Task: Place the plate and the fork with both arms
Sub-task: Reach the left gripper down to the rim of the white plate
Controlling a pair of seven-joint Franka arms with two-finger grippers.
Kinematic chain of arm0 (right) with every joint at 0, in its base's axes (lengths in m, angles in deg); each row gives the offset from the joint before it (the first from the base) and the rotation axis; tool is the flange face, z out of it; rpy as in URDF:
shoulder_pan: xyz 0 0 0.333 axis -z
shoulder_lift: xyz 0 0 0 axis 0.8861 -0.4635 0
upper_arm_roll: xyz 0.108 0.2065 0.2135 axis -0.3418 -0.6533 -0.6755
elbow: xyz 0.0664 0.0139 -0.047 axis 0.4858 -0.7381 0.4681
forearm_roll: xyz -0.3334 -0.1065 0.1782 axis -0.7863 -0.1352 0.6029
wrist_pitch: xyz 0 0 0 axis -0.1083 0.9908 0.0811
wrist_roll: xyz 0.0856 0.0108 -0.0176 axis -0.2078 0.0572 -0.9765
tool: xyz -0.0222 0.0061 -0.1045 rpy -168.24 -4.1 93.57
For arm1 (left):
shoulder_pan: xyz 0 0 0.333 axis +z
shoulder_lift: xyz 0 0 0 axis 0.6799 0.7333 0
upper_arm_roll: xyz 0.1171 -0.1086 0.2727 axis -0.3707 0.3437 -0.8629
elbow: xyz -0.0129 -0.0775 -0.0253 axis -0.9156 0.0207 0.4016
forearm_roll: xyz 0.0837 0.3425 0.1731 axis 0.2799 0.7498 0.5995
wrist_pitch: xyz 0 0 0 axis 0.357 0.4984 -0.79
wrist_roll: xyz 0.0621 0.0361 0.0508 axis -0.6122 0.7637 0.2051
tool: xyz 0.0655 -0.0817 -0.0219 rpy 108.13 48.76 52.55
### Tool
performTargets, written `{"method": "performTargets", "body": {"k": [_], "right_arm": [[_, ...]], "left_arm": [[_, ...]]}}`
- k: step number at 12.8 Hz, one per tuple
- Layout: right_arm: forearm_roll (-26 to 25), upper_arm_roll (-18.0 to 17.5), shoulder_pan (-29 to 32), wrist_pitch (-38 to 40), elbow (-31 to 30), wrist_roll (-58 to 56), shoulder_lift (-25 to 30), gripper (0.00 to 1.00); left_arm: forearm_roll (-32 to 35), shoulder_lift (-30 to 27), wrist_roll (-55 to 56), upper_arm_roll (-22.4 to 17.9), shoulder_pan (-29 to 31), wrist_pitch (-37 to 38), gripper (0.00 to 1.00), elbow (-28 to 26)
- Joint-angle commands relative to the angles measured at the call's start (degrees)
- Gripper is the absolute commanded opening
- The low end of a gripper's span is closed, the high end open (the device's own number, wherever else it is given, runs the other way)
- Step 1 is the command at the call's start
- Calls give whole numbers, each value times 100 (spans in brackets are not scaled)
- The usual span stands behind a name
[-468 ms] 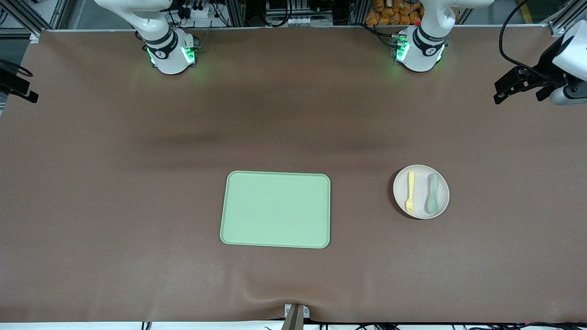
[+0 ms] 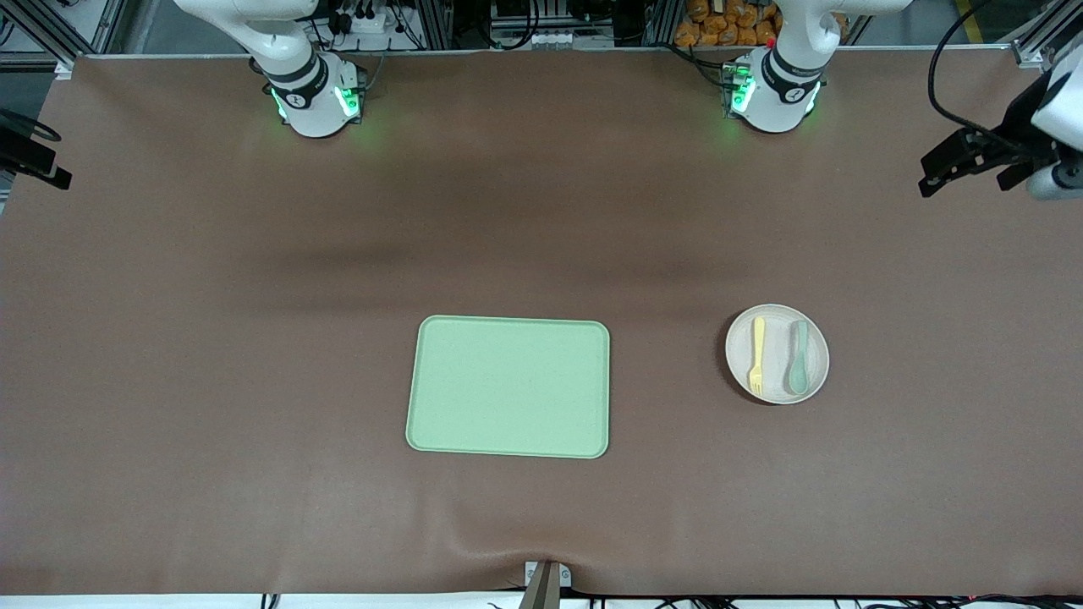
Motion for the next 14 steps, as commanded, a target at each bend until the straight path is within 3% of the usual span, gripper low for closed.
{"method": "performTargets", "body": {"k": [1, 4, 9, 11, 14], "right_arm": [[-51, -102, 120, 32, -42, 23, 49, 100], [-51, -102, 120, 41, -51, 23, 48, 100], [-51, -102, 128, 67, -51, 23, 40, 100], [-51, -102, 128, 67, -51, 23, 40, 100], [-51, -93, 128, 67, -60, 23, 40, 100]], "left_arm": [[137, 877, -35, 11, 77, -1076, 100, -333], [146, 1272, -140, 20, 551, -3964, 100, -2020], [-204, 2582, -44, 72, 754, -4956, 98, -2086], [-494, 2794, -70, 73, 702, -5106, 77, -2077], [-776, 3040, -70, 239, 754, -5326, 67, -2086]]}}
